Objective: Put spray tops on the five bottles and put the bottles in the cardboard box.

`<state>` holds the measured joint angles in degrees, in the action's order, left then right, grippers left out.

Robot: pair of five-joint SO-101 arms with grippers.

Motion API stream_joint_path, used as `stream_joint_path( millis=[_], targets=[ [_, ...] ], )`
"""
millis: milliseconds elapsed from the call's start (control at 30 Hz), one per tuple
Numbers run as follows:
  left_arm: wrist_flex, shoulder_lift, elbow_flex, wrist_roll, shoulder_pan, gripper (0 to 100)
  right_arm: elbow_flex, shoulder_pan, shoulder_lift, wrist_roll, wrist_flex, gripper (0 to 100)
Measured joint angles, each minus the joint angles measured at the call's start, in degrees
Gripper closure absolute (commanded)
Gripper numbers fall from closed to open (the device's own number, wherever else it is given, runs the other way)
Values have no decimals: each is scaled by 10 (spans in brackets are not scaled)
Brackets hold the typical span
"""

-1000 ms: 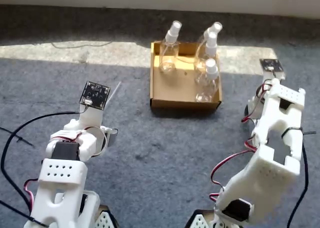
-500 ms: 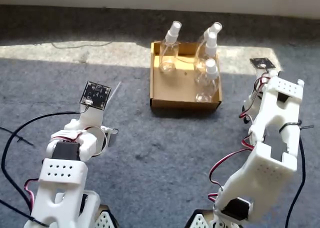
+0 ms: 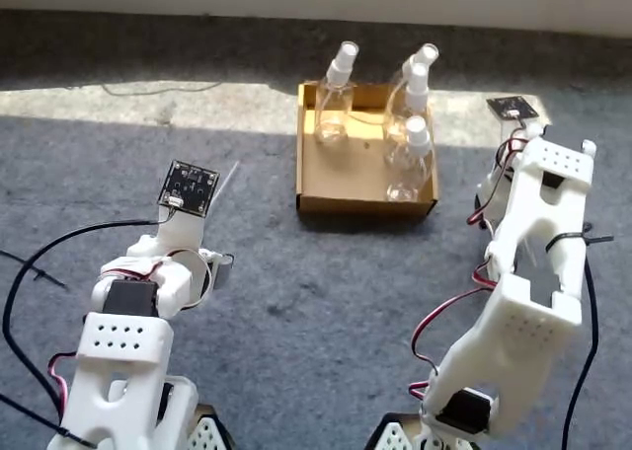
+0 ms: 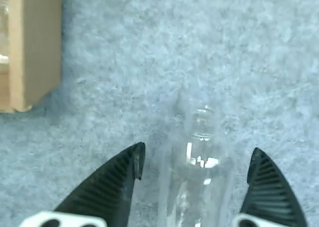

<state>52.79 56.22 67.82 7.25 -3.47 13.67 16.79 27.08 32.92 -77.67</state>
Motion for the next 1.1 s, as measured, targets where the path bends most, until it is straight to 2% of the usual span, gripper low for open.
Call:
stream_joint_path(
  millis=[300, 433, 833, 1100],
  targets=[
    [0, 0, 0, 0, 0, 769, 80, 1, 72, 6, -37, 717],
    [0, 0, 0, 0, 0, 769, 81, 2, 84, 40, -75, 717],
    [0, 0, 0, 0, 0, 769, 81, 27, 86, 41, -54, 718],
    [0, 0, 0, 0, 0, 769, 96, 35, 127, 44, -45, 807]
  ],
)
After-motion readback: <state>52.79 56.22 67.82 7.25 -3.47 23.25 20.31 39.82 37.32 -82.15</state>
